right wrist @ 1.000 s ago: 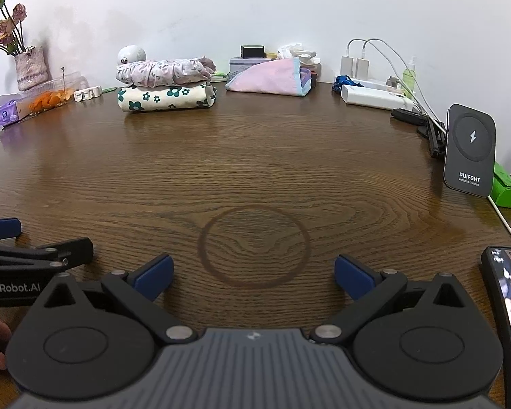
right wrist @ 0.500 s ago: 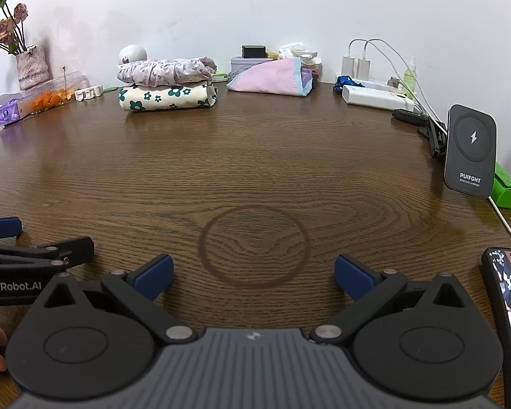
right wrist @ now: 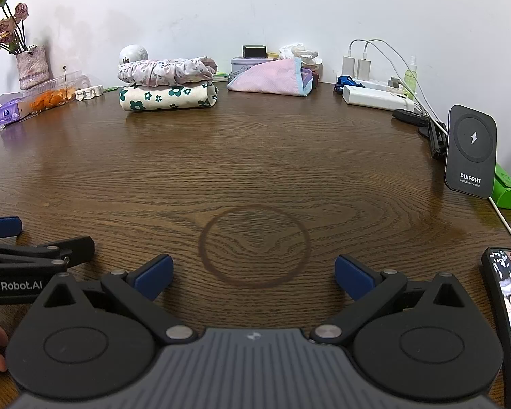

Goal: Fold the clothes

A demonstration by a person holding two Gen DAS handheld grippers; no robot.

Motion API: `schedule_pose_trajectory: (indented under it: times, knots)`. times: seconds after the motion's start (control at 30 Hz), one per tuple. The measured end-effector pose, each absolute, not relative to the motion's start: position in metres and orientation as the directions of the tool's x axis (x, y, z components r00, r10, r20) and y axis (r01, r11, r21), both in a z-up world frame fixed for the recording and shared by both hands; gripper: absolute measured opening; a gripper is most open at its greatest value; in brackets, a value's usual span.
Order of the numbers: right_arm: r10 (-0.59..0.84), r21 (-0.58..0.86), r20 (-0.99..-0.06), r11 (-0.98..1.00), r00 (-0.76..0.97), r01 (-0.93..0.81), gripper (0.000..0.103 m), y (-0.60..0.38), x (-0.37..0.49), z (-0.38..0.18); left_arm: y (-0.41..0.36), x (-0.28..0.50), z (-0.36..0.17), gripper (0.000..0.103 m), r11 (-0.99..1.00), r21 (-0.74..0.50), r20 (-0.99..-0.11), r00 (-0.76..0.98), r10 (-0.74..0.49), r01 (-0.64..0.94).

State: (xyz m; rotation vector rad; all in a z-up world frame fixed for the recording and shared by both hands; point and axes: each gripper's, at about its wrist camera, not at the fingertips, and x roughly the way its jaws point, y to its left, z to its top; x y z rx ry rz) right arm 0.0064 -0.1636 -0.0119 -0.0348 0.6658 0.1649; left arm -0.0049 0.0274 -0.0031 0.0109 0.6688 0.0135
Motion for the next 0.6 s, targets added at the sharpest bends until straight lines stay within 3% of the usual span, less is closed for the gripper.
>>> schedule_pose_trajectory:
  times: [0.6]
  knots:
    - [0.138, 0.021, -0.618, 0.987, 0.774, -0.16, 0.102, -0.1616, 0.0047, -0.0115, 0.0277, -0.0048, -0.0032, 0.103, 1.0, 0.014, -0.62, 0.785, 0.016, -0.009]
